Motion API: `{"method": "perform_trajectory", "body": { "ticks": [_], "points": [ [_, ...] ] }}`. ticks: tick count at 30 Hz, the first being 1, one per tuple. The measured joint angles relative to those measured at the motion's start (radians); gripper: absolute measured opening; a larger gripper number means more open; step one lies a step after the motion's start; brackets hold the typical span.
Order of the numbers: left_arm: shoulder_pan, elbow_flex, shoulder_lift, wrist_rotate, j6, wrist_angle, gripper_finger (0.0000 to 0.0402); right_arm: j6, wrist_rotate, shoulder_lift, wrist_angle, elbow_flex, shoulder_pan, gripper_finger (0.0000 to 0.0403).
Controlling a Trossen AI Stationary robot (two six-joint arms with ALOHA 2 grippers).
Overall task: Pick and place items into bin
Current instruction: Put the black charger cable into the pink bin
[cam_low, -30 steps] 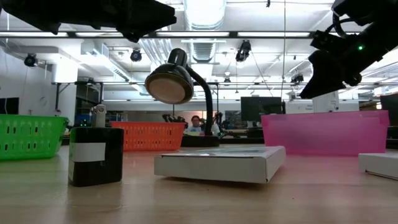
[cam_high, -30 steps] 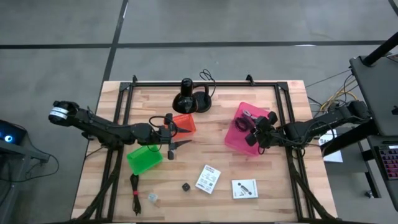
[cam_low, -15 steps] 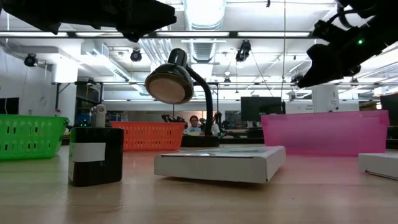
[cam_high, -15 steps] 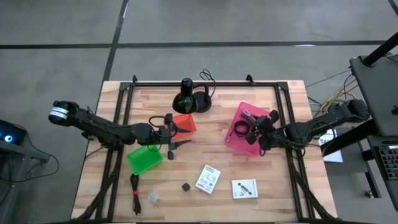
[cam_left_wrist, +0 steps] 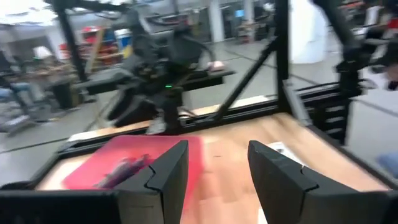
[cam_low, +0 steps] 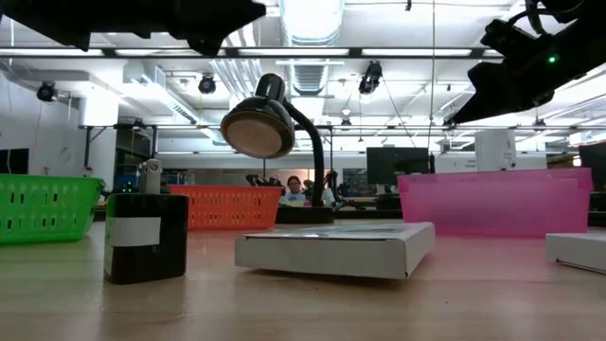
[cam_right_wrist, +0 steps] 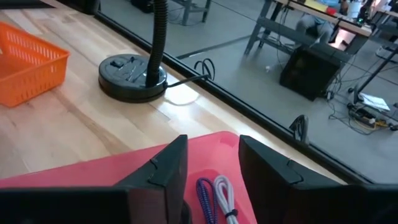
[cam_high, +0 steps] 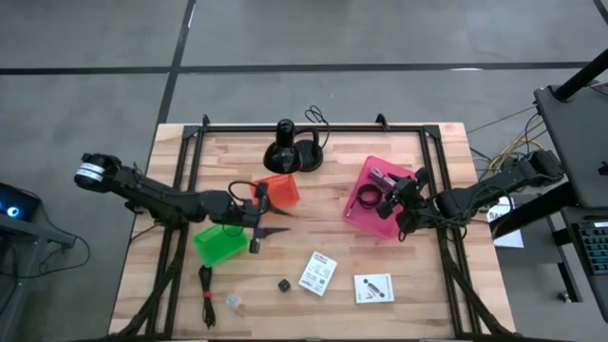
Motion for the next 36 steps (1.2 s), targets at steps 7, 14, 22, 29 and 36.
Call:
{"method": "perform_trajectory", "body": {
  "ticks": [7,14,22,29,36],
  "points": [
    [-0.049,0.001,0.000,0.056,-0.083,-0.113,0.0152,-0.003,-0.001,0.000,0.000,-0.001,0.000,0.0123],
    [-0.054,0.023,-0.001,0.054,-0.451,-0.292,0.0152,-0.004,-0.001,0.000,0.001,-0.001,0.000,0.0128],
    [-0.055,0.192,-0.002,0.041,-0.934,-0.765,0.0152,-0.016,-0.004,0.000,0.003,-0.001,0.000,0.0125],
    [-0.087,0.423,0.006,0.031,-1.293,-1.247,0.0152,-0.096,-0.004,0.001,0.004,-0.001,0.000,0.0121],
    [-0.187,0.601,0.041,0.034,-1.678,-1.679,0.0152,-0.110,-0.004,0.001,0.004,-0.002,0.000,0.0125]
  ]
}}
